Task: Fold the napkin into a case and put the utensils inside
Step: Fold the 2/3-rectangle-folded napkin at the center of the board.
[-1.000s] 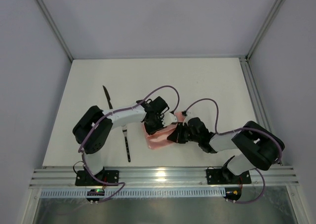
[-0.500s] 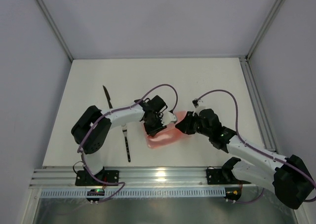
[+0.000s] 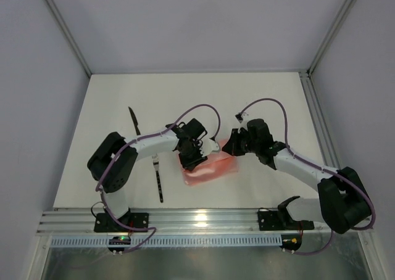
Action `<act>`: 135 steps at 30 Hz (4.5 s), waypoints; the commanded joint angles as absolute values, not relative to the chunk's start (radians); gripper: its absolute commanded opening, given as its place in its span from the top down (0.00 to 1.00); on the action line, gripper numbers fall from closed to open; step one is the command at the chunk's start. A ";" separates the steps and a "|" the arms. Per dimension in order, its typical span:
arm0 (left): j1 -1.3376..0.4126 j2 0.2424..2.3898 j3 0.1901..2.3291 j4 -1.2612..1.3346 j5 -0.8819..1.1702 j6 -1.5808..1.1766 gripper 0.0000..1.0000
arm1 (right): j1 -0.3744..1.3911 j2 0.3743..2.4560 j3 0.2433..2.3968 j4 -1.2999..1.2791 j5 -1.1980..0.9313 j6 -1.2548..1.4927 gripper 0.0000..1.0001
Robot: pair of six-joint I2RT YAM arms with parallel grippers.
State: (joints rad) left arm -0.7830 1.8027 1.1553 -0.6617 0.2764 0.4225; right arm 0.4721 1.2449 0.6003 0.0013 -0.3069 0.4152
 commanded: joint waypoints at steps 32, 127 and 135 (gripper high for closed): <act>-0.920 1.367 0.841 -0.588 0.221 1.058 0.37 | 0.460 1.611 0.675 0.176 -0.408 0.437 0.96; -0.374 1.620 1.075 -0.543 0.781 0.638 0.92 | 0.621 1.988 0.980 0.034 -0.509 0.328 0.96; -0.325 1.791 1.212 -0.598 0.758 0.537 0.87 | 0.621 1.993 1.002 0.020 -0.554 0.258 0.96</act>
State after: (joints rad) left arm -0.3405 1.7477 1.1439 -0.5705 0.7437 0.6048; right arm 0.6144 1.9465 1.0210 0.1081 -0.5907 0.3286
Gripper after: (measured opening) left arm 0.126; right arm 0.037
